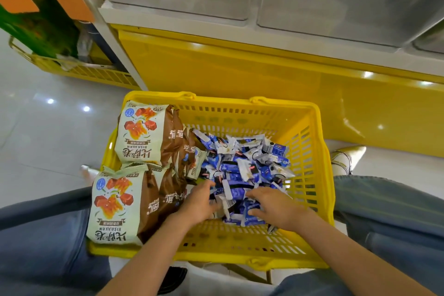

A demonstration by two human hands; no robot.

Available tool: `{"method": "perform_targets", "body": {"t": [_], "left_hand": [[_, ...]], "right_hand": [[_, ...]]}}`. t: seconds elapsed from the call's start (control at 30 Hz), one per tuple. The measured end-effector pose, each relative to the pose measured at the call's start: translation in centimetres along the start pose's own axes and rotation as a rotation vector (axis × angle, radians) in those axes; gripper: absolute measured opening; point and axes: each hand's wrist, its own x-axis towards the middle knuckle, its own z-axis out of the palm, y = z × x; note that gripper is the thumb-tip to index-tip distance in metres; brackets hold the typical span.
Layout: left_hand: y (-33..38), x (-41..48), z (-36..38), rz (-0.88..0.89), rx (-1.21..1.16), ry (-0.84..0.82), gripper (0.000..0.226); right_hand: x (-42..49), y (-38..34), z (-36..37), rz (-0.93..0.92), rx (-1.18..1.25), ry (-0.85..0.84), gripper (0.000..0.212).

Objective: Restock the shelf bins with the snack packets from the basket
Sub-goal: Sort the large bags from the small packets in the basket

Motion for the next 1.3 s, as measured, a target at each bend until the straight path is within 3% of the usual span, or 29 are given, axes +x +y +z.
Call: {"method": "perform_targets", "body": {"t": [0.1,0.17,0.3,0.43,0.63,0.73,0.83,1.03,1.13,1.3], "left_hand": [[-2.1,0.2,0.4,-0.122,0.071,-0.163,0.079],[-2.6,0.5,0.9,-0.132,0.150,-0.215,0.091],[-2.4,1.3,1.1,-0.107,0.326,-0.225,0.089],[-2.3,1.7,1.4,-0.076,0.519,-0.215,0.073],[-2.5,1.8,1.6,-0.083,0.307,-0.229,0.066],[-2.2,1.7,1.3,-0.077,0.279,-0.225,0.066],[-1.9,1.4,1.2,-0.090,0.173,-0.162,0.043],[-0.9,0.4,0.1,-0.077,0.035,-0.103,0.024],[0.6,0.1,-0.8,-0.023,-0.147,0.064,0.008],[5.0,1.3,-1.9,0.097,-0.307,0.321,0.010]], "right_hand": [[1.3,-0.8,0.6,-0.078,-0.013,0.182,0.047],[2.5,-1.9,0.8,-0.163,0.032,0.227,0.056],[5.0,-3.3,1.5,-0.123,-0.044,0.053,0.094],[6.5,-3.6,1.8,-0.062,-0.246,-0.030,0.105],[6.6,-2.2,0.8,-0.029,-0.154,-0.064,0.074],[6.0,-1.7,1.5,0.011,-0.055,-0.054,0.078],[5.6,-2.0,2.9,0.069,-0.129,-0.037,0.088],[5.3,-2.2,1.7,0.078,-0.004,0.071,0.073],[3.7,-1.7,0.0,0.083,0.169,0.189,0.074],[0.9,-0.9,-3.0,0.097,0.332,0.515,0.069]]}}
